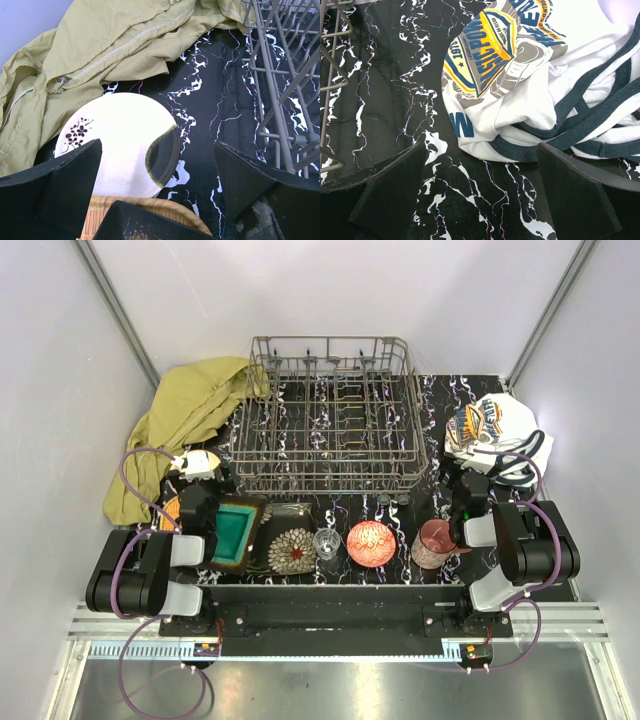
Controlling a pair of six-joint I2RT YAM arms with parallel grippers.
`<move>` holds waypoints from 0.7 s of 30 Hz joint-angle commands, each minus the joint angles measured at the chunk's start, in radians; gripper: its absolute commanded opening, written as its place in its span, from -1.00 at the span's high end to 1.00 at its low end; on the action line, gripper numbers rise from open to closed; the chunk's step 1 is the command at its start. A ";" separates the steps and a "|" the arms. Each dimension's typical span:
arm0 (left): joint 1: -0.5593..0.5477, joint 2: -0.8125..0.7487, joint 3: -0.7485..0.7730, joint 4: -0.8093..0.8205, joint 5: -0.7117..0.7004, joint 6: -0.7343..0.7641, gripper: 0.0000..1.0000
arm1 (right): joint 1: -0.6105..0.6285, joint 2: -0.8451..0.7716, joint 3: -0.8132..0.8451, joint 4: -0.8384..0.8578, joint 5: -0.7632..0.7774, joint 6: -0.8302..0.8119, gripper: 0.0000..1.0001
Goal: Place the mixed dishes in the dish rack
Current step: Grab a cup with the right arm
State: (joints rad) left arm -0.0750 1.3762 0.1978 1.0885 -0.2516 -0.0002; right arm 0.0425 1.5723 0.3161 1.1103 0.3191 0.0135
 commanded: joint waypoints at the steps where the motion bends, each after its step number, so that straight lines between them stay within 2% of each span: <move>1: 0.006 -0.002 0.025 0.048 -0.008 0.002 -0.98 | -0.007 -0.011 0.020 0.033 -0.009 0.006 -0.99; 9: 0.017 -0.002 0.029 0.036 0.006 -0.026 -0.98 | -0.007 -0.009 0.023 0.026 0.001 0.011 -0.99; 12: 0.000 -0.011 0.008 0.076 -0.024 -0.015 -0.98 | -0.007 -0.014 0.014 0.039 0.009 0.014 -1.00; 14: -0.020 -0.046 -0.009 0.082 -0.060 -0.006 -0.98 | -0.007 -0.034 -0.001 0.054 0.066 0.040 -0.99; 17: -0.043 -0.147 0.046 -0.109 -0.101 0.017 -0.98 | -0.007 -0.070 -0.029 0.076 0.075 0.039 -0.99; 21: -0.055 -0.227 0.083 -0.203 -0.132 0.023 -0.98 | -0.006 -0.182 0.003 -0.062 0.118 0.052 -1.00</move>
State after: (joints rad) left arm -0.1215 1.2335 0.2173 0.9543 -0.3103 0.0025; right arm 0.0425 1.4990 0.2913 1.0943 0.3656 0.0414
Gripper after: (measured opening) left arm 0.984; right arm 0.994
